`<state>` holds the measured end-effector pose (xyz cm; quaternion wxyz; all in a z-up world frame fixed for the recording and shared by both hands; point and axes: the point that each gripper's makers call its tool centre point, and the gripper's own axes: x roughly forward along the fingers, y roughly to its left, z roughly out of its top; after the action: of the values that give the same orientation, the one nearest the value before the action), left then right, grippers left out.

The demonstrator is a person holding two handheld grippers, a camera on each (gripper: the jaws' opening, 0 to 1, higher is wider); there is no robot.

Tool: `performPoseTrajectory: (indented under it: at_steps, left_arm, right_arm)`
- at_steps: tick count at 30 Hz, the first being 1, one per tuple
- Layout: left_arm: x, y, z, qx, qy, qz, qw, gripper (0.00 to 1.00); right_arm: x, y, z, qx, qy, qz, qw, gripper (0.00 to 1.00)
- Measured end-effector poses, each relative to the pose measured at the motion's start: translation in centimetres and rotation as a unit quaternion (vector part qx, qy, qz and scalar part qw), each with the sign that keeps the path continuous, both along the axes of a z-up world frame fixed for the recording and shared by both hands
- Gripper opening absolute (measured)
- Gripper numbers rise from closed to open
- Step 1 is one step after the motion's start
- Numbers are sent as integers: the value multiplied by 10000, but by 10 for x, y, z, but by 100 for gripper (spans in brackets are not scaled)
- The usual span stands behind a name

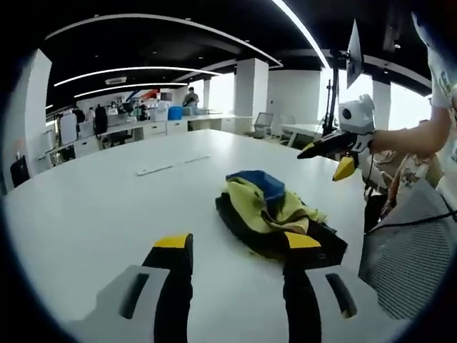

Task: Fold the garment on the visible template until the final outline fits inside the template.

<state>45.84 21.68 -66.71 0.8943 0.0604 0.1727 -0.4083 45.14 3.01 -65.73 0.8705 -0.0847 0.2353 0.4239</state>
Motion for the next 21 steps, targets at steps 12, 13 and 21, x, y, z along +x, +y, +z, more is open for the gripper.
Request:
performPoseTrajectory:
  at_steps: [12,13,21]
  left_arm:
    - [17,-19,-26,91,153,-378,9991,37]
    - [18,-20,-30,140,181,-453,9987,36]
    - [20,-23,-55,671,139,-925,9933,31]
  right_arm:
    - [15,18,-19,-146,107,332,9993,67]
    - [15,20,-21,-169,112,370,9991,66]
    - [16,34,-33,-306,181,671,9971,61]
